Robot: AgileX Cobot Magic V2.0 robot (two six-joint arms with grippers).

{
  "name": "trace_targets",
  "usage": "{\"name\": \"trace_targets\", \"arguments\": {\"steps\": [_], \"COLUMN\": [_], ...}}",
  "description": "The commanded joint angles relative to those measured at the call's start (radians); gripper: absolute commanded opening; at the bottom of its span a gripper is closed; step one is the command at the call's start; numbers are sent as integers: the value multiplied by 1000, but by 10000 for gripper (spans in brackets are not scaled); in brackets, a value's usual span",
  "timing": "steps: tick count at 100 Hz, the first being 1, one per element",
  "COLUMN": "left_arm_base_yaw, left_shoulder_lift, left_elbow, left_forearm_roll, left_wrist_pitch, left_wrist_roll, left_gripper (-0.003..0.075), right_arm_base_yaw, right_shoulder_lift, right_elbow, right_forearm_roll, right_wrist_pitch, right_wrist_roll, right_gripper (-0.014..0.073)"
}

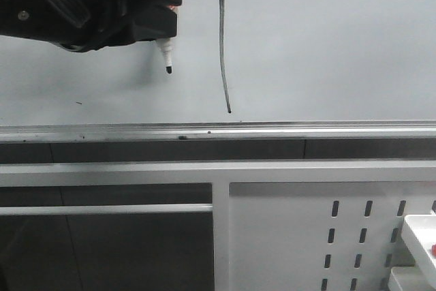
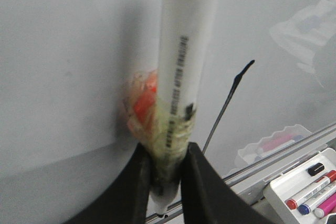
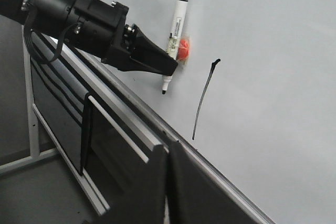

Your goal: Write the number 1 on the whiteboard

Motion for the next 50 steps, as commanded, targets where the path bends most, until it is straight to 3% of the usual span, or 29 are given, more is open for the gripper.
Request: {"name": "trace_targets", "arguments": {"steps": [1, 50], "left_arm_base_yaw": [-3, -3], "left_shoulder_lift": [-19, -19], "left_elbow": [-41, -41], "left_forearm_roll": [-21, -49], "left_wrist_pitch": [-110, -119], "left_wrist_roll": [-4, -4], "left_gripper": [-20, -19], "right_arm_base_yaw": [-5, -5], "right_shoulder_lift": [6, 6], "right_elbow": [-26, -26], "right_forearm_roll": [10, 10], "right_wrist_pitch": [-65, -70], "right_wrist_roll": [1, 1], "right_gripper": [-48, -48]}}
